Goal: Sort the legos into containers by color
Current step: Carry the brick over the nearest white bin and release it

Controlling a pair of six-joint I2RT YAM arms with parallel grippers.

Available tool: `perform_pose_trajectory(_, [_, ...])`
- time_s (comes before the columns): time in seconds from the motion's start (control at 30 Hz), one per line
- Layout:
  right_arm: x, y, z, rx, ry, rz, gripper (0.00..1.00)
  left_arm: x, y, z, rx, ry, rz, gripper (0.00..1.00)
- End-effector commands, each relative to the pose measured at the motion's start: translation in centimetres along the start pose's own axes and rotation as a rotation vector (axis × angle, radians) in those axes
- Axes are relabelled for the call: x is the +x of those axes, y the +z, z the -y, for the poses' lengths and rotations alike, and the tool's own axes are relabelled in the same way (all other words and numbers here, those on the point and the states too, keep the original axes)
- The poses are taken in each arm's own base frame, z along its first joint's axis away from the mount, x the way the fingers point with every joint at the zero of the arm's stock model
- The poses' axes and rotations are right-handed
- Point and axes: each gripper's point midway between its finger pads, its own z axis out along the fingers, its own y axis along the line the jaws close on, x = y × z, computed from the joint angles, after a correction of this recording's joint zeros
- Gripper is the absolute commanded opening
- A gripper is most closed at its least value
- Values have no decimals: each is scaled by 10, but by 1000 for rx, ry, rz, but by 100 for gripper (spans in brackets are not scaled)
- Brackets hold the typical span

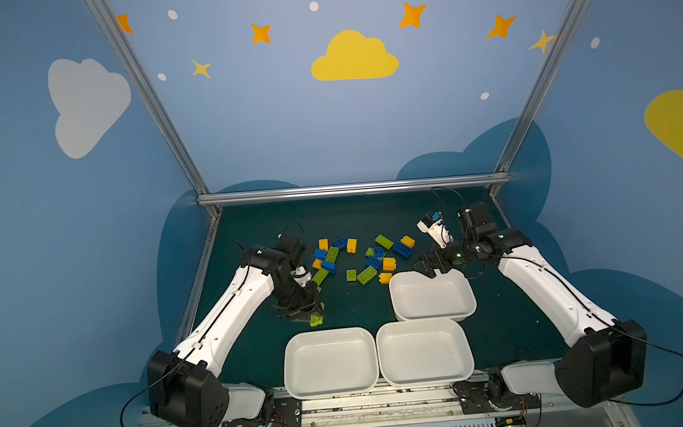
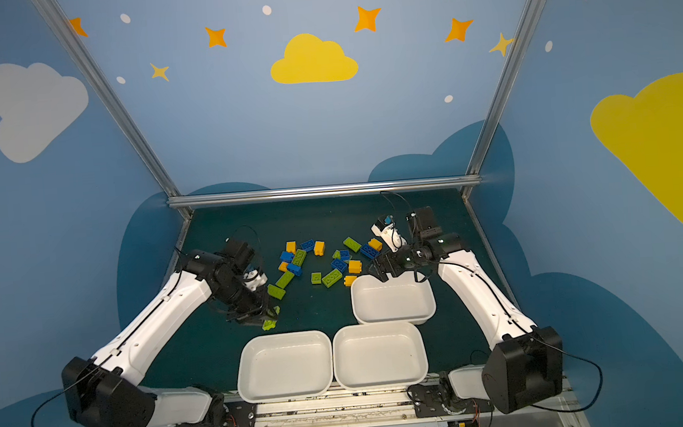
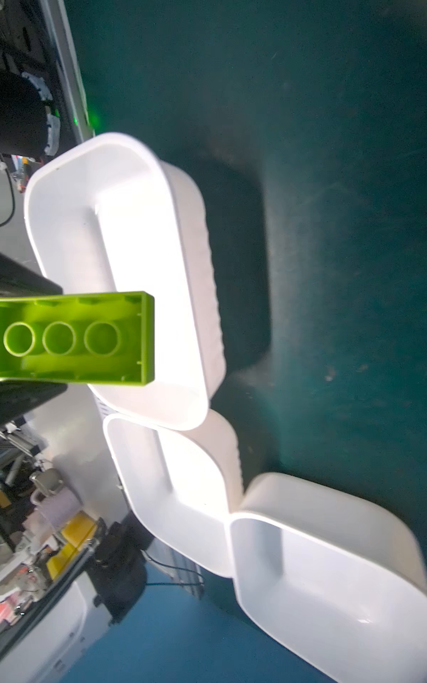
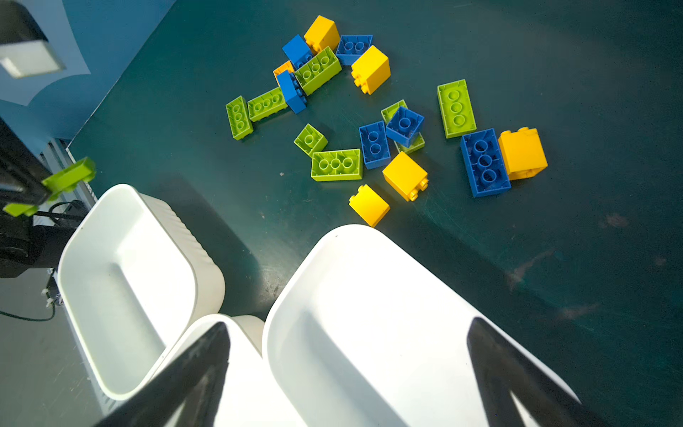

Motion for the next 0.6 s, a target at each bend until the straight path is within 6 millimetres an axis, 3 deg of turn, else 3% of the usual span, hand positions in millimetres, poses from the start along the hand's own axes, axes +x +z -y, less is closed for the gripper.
perform_pose_trajectory(0.0, [1, 0, -2, -18, -7, -10, 99, 29, 15, -9, -16, 51, -85, 31])
perform_pose_trajectory(0.23, [7, 1, -1, -10, -19, -31, 99, 17, 44, -35, -170, 181, 81, 29])
perform_pose_trajectory(0.33, [9, 0, -1, -4, -27, -43, 99, 24, 57, -42, -194, 165, 60, 30])
perform_pose_trajectory(0.57, [13, 1, 0, -1, -27, -54, 99, 25, 65, -55, -281, 97, 15, 33])
